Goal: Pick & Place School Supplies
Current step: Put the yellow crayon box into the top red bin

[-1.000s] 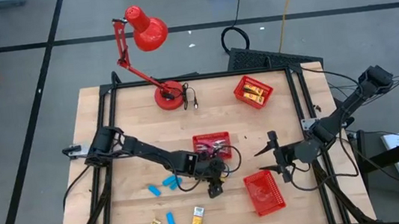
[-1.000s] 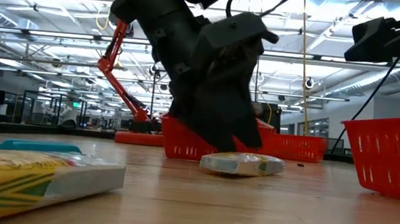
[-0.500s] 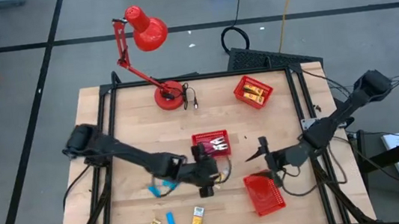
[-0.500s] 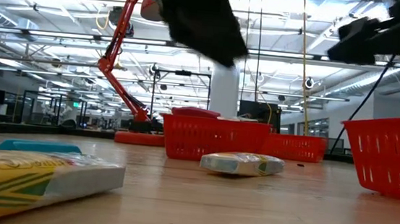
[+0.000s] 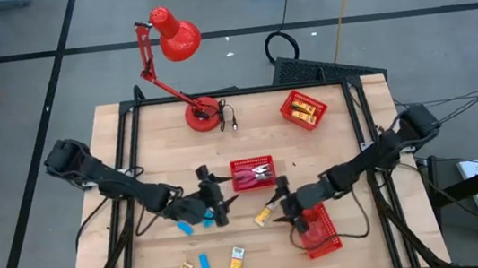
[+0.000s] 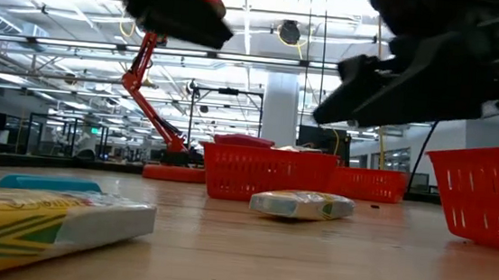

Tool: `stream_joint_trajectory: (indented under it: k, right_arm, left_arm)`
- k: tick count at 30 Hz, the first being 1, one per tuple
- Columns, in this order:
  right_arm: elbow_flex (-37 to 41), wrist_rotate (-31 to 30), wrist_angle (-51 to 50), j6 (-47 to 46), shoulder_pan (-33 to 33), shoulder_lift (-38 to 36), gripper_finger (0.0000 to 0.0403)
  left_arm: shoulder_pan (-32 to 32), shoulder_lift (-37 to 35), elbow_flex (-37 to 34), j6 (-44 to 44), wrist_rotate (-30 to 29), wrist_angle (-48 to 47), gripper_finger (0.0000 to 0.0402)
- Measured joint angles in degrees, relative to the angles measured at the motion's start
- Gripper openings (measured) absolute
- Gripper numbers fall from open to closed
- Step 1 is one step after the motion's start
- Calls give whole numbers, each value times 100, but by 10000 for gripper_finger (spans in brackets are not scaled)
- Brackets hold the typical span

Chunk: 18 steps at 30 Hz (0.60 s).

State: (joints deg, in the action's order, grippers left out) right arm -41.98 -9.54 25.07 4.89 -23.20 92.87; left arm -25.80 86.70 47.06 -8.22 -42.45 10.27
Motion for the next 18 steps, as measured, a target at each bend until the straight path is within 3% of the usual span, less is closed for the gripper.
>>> stream_joint_trajectory:
  k: [5,10,18]
  right_arm:
    - [-626,246,-737,54,117,466,251]
    - [-692,525,-867,-112,346,684,251]
    - [-703,838,-984,-240,566,961,251]
  left_arm:
    - [26,-124,-820,122,-163,992,260]
    - [120,-137,-1367,187,-214,1824,260]
    - [184,-136,-1676,346,-167,2469,260]
